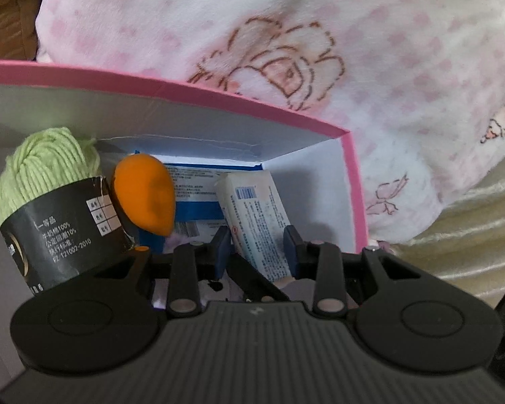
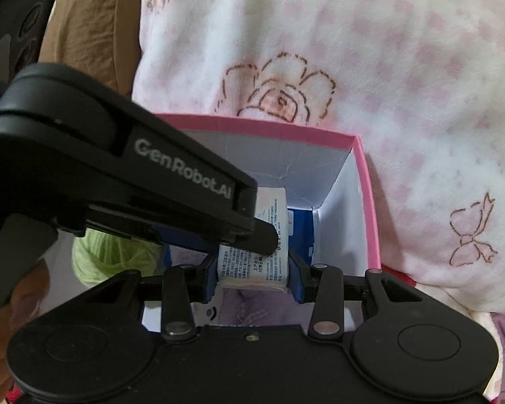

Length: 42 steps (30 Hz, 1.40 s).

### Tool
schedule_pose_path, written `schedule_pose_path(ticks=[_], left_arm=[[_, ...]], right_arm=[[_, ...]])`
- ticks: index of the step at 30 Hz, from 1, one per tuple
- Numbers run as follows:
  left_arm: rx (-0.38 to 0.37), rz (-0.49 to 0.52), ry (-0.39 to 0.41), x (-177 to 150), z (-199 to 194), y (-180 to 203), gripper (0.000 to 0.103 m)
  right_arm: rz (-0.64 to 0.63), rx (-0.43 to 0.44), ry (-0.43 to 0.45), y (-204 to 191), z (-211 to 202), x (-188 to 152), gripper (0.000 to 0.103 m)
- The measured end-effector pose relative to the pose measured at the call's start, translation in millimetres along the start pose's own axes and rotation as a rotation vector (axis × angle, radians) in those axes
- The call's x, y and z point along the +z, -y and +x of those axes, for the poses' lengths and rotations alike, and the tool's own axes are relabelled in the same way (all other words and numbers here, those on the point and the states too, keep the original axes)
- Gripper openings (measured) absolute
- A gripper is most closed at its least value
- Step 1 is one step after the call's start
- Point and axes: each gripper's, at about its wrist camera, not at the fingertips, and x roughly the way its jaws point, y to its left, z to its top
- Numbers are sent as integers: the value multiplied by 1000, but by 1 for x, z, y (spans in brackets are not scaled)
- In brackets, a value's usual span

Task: Organize objects
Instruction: 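Lower the medicine box into the pink box and open the left gripper, then withdraw the left tool up and away from the pink box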

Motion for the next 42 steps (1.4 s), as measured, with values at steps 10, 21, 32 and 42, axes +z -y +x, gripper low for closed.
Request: schedule_pose_path(ticks=[10,21,32,42], left_arm=[[34,-44,-1,-4,5,-6,32],[67,-14,19,-25,-27,-1,37],[146,67,74,-50,-99,32,44],[160,178,124,-97,-184,67,55]], right_arm=[[19,40,-33,3,8,-2,46],[5,112,69,8,-24,-13,56],[-21,193,119,15,-91,-38,59],[-68,243,182,0,-164,-45,66]])
